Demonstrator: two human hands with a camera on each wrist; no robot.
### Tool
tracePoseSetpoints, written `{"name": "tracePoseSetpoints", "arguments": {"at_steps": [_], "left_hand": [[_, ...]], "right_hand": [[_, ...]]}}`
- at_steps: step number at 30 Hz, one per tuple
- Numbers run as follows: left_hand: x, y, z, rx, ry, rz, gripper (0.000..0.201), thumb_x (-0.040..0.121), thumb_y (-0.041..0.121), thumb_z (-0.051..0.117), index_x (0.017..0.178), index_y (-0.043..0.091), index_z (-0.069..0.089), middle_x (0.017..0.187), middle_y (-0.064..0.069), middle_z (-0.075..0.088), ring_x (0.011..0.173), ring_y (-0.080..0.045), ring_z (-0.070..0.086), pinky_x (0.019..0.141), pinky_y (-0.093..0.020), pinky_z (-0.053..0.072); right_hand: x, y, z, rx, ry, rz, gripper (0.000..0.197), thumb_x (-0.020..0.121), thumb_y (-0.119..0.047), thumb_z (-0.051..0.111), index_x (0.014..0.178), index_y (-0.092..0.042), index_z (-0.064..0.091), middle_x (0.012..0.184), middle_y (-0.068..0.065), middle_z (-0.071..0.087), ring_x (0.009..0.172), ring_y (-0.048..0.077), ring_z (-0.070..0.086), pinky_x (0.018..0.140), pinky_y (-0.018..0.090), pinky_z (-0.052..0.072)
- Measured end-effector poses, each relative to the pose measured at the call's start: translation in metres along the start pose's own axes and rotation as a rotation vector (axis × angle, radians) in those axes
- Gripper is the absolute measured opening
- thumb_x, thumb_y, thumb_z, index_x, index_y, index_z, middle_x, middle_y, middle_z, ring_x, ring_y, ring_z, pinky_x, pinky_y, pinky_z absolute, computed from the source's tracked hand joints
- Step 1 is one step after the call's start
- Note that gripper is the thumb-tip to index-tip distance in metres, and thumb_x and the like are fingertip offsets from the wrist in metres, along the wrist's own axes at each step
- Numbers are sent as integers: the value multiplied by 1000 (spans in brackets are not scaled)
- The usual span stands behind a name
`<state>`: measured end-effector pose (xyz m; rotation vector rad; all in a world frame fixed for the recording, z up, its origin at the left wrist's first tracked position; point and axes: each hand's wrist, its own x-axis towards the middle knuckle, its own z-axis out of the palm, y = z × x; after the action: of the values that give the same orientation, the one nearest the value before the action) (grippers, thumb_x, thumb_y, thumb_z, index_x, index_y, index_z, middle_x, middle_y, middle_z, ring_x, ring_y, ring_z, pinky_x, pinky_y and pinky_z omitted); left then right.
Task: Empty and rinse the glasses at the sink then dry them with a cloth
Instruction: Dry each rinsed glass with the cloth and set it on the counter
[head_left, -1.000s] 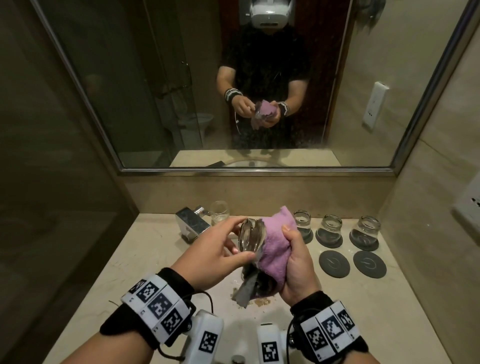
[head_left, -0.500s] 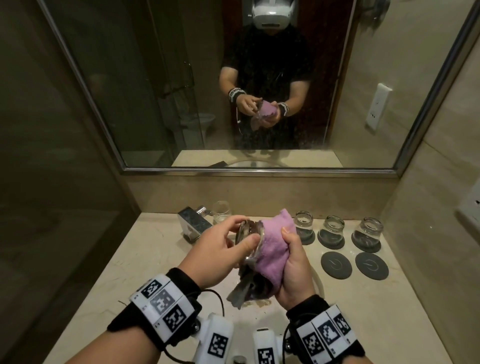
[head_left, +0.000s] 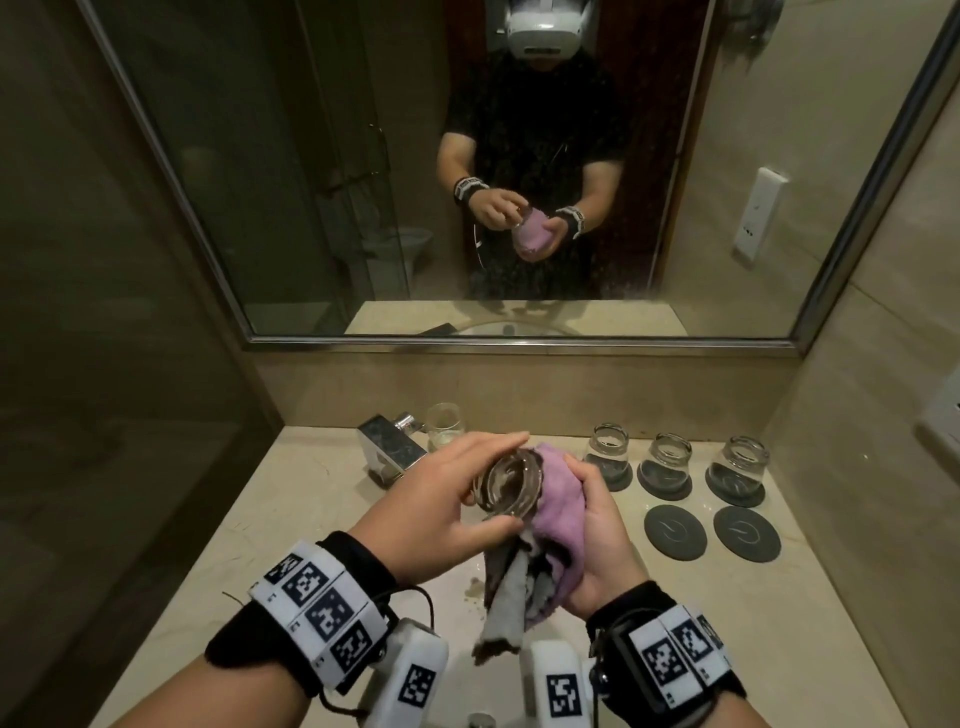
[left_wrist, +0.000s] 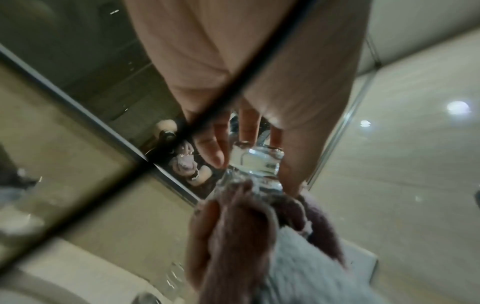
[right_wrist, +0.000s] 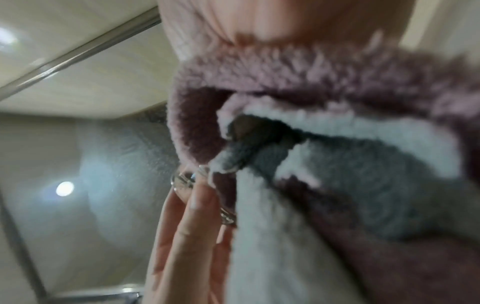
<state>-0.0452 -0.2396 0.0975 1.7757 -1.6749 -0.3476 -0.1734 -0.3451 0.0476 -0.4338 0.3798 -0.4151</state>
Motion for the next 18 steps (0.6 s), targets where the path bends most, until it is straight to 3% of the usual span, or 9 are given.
{"name": "tracePoseSetpoints", "arguments": {"at_steps": [2,5,8,9,12,15,18], "left_hand": [[1,3,6,-129,35,-121,83,77,39,80,146,42,34,124,31,51,113,10,52,95,-14,44],[7,-2,16,-351,27,-253,69,69,40,84,131,37,52,115,20,66,109,3,60,99,-29,48],[7,-5,15,-405,39,-289,53,68,27,88,112,38,60,108,21,69,104,5,62,92,-20,44],[7,-6,15,-409,59,-289,53,66,28,89,110,38,61,107,21,69,104,4,62,92,-20,45],[6,-8,14,-531,167,-307,57,57,41,87,108,30,64,104,8,72,101,-11,68,94,-35,53],[8,-9,11,-685,272,-341,47,56,41,84,99,31,67,101,-1,74,98,-23,70,88,-45,56],[9,-11,4,-718,357,-395,40,57,48,81,94,42,68,107,-3,72,100,-24,70,76,-41,59]], "right_hand": [[-1,2,0,10,2,23,46,90,-45,45,98,-8,73,91,15,70,79,26,67,76,37,53],[-1,6,2,23,35,43,46,85,-43,53,107,-6,69,99,16,68,86,29,66,84,40,51],[-2,7,0,-11,24,28,51,90,-46,46,100,-5,74,103,17,70,86,28,68,83,39,52],[-2,7,-2,-23,16,31,58,95,-51,37,102,-7,75,110,19,69,92,30,68,87,41,51],[-3,8,-8,-30,47,45,71,97,-61,19,114,-15,71,126,22,62,108,35,65,93,46,50],[-2,6,-15,27,112,44,76,96,-64,18,122,-11,66,126,25,61,110,40,63,91,49,50],[-4,-3,-23,94,165,18,81,93,-67,24,126,-2,60,124,31,60,110,48,59,104,54,36]]}}
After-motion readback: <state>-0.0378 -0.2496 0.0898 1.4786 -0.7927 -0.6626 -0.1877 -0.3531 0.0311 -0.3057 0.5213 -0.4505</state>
